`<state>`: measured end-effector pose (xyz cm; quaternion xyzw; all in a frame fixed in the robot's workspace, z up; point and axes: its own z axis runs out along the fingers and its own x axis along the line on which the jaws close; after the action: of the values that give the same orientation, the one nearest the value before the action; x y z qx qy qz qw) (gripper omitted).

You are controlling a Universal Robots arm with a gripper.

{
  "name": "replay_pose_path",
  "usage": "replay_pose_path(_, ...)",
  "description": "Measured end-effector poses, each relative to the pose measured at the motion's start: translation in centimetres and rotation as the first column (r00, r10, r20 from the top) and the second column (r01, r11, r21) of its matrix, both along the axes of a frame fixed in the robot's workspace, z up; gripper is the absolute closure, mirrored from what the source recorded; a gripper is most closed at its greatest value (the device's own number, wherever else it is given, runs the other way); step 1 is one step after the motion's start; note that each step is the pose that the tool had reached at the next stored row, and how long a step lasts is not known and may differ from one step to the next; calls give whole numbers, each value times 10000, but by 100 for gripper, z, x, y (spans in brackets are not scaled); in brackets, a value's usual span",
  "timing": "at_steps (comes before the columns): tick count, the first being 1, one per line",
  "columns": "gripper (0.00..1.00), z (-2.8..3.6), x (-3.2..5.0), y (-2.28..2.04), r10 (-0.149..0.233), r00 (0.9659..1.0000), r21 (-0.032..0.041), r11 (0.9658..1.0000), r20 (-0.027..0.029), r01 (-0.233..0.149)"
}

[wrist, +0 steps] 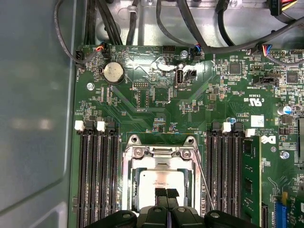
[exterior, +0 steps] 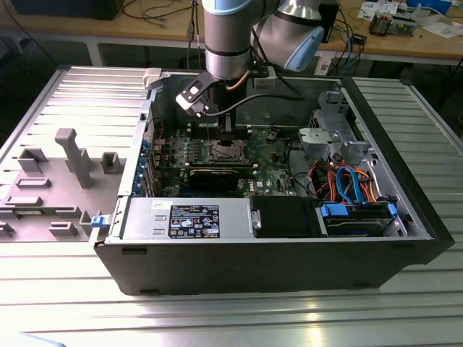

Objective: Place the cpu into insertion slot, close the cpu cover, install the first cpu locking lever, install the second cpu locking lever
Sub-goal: 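Install the first cpu locking lever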

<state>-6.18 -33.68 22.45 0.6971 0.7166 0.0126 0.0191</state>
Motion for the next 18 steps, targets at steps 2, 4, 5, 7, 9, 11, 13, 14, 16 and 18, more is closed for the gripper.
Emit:
replay_pose_path(2,89,2,0,0,0,10000,0,10000,0,0)
replay_pose_path(4,89,6,0,0,0,10000,-1,10000,0,0)
replay_pose_path(5,89,8,0,0,0,10000,-1,10000,0,0)
replay_pose_path(7,89,10,0,0,0,10000,-1,10000,0,0)
replay_pose_path(9,89,14,0,0,0,10000,0,10000,0,0)
replay_pose_path(11,89,21,0,0,0,10000,0,10000,0,0)
replay_pose_path(13,89,22,0,0,0,10000,0,10000,0,0)
replay_pose_path(14,89,22,0,0,0,10000,0,10000,1,0)
replay_pose_path(16,89,24,0,0,0,10000,0,10000,0,0)
replay_pose_path(18,89,32,0,0,0,10000,-2,10000,0,0)
